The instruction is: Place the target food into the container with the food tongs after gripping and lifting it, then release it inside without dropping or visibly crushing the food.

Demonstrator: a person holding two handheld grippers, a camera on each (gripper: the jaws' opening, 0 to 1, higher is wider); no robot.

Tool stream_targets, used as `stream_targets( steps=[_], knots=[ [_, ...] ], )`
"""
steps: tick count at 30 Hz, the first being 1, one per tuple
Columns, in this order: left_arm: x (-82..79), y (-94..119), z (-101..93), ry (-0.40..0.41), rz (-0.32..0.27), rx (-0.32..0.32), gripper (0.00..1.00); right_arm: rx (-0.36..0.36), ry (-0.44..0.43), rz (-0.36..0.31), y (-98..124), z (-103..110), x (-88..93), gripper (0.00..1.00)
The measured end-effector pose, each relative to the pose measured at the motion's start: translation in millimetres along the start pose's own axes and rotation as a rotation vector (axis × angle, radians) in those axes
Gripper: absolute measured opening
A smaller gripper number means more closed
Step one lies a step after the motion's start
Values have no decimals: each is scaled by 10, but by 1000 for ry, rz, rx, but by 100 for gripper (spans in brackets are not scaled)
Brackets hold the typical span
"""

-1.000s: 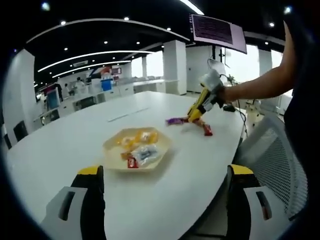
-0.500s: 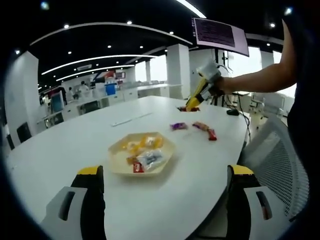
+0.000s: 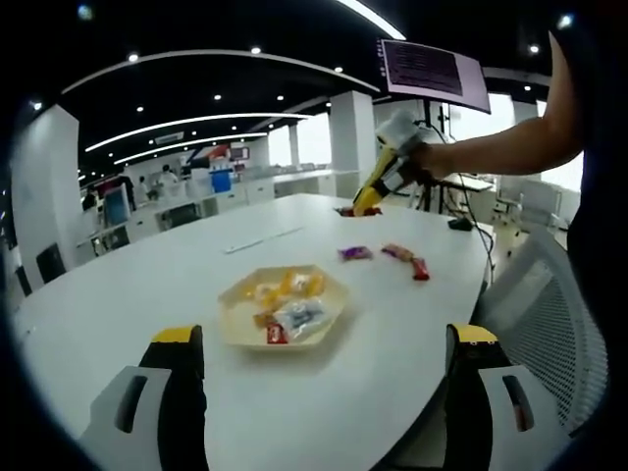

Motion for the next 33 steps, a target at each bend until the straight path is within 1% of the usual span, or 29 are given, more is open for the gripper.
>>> stream_targets(
  steps=[9,17,24,27,29,33],
  knots=[
    [-12,8,5,-6,-6,-6,99,-39,36,-6,-139,159,-190,23],
    [-11,4,-3,-12,-1,-4,99,-81,76,-19,-320,342,-405,23],
    [3,-6,-8,-13,7,-1,99,-128,111,-33,-515,560,-624,23],
    [7,-7,-8,-12,8,0,99,-151,123,-37,-594,687,-713,23],
    [6,-7,-8,-11,7,0,99,-171,132,-35,-650,771,-761,23],
    [14,-14,-17,-13,12,5,99,-203,148,-20,-832,954,-854,23]
  ],
)
Point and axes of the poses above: the point that each gripper's makers call its tool centre point, and the gripper's own axes: y roughly backward along the fingers, z roughly to its left, x roughly out of its underside, the point moved 5 cm from there along y, roughly backward along the fingers, and after that the axes turned 5 degrees about x, right-handed, at the moved point
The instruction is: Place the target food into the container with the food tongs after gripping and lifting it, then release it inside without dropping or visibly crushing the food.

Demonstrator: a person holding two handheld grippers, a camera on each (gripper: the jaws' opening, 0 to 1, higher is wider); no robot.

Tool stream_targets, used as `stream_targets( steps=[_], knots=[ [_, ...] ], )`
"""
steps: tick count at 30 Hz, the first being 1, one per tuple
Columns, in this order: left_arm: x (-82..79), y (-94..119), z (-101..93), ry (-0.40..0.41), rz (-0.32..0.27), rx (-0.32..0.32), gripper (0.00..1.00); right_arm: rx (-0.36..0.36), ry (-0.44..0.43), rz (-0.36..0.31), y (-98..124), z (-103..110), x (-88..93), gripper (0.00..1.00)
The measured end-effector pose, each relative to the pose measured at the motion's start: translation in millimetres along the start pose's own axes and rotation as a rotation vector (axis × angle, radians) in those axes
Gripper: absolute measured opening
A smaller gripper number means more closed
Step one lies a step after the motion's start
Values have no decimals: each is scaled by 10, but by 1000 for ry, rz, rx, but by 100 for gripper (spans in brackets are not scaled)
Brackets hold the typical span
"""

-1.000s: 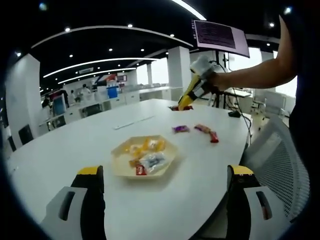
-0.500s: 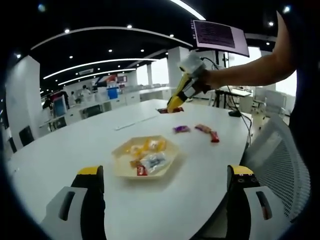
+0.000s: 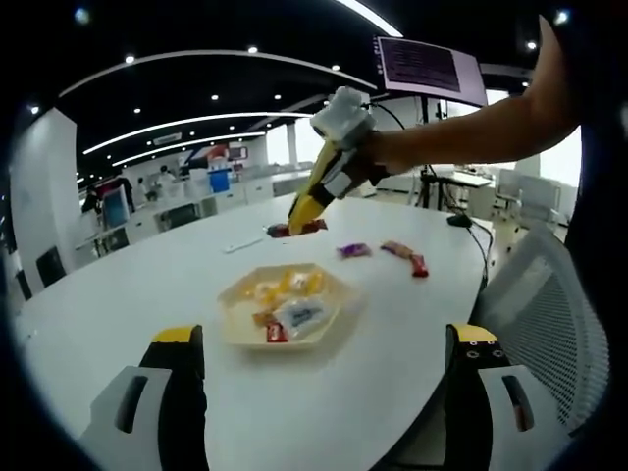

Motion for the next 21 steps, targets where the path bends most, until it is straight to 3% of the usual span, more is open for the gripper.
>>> stream_targets(
  steps=[10,21],
  knots=[
    [-8,12,3,-1,-5,-3,98,-62,55,-6,-316,260,-236,23],
    [-7,15,25,2,-9,-12,98,-73,78,0,-355,254,-268,23]
  ],
)
Point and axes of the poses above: the point that each gripper's makers call its tool centre point, and the gripper's own axes: y roughly backward along the fingers, z roughly to its left, x roughly out of its underside, the point moved 5 cm from there along y, roughly backward along the fingers, and after that the axes turned 5 degrees about x, right-handed, at the moved point
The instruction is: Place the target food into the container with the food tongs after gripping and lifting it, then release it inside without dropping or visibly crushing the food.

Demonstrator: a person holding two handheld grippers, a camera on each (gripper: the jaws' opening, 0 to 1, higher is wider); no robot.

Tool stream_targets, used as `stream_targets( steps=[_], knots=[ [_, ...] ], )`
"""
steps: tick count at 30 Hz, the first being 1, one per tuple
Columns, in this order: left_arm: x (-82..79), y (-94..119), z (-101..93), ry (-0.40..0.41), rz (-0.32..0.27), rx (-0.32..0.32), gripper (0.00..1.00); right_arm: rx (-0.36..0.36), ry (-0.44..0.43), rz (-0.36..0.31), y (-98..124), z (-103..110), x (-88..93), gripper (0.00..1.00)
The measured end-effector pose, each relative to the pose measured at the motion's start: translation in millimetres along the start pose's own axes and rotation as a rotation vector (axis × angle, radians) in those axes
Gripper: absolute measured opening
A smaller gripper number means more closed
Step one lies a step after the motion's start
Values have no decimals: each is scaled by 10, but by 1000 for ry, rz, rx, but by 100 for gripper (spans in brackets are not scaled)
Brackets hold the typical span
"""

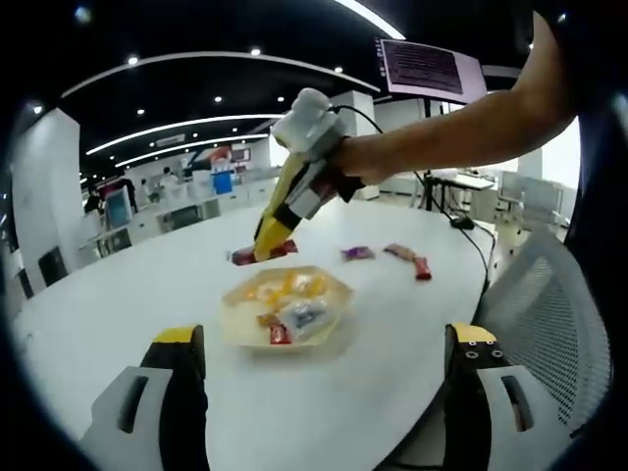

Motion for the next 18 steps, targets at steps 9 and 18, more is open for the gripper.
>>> stream_targets(
  steps=[9,18],
  knots=[
    [9,-8,-4,1,7,4,98,1,-14,-28,13,-33,1,27],
    [9,-7,3,1,7,-1,98,11,5,-26,41,-29,103,28]
  ],
)
Point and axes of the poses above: the point that each gripper's makers call its tool centre point, and the gripper's own axes: y roughly backward along the fingers, z roughly to its left, x roughly out of its underside, the point moved 5 cm from there along y, roughly backward along the fingers, and after that the axes turned 5 degrees about x, right-handed, at the moved point
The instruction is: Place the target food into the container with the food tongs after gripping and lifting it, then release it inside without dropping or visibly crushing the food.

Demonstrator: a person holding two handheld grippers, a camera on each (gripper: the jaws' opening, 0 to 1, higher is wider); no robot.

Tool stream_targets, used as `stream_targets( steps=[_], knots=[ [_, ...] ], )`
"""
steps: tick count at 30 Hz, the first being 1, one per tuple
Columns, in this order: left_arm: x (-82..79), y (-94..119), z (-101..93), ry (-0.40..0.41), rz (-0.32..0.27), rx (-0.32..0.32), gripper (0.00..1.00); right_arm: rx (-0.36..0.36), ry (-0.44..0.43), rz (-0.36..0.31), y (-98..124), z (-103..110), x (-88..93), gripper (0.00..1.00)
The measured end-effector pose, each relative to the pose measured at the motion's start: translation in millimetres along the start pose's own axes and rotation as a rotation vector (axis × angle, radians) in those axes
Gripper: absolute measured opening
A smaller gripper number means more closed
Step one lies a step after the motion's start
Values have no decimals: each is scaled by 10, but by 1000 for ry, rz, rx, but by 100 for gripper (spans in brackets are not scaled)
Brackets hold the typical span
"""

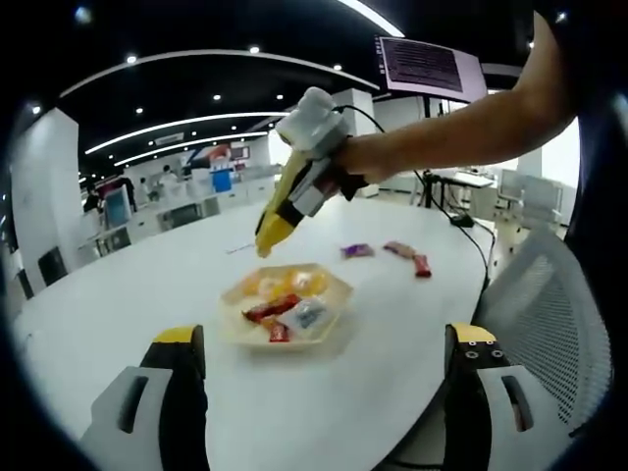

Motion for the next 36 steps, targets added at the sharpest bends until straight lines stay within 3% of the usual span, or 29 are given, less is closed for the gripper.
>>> stream_targets(
  steps=[17,36],
  knots=[
    [0,5,8,2,1,-5,98,21,-18,-36,191,-87,88,29],
    [23,-10,-9,-7,18,2,98,74,-65,-31,617,-320,545,29]
  ],
)
Point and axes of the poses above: the point that each gripper's makers call its tool centre point, and the gripper's own axes: y roughly backward along the fingers, z roughly to its left, x roughly out of its underside, the point moved 5 cm from there along y, roughly backward along the fingers, and after that the axes turned 5 degrees about x, right-handed, at the moved point
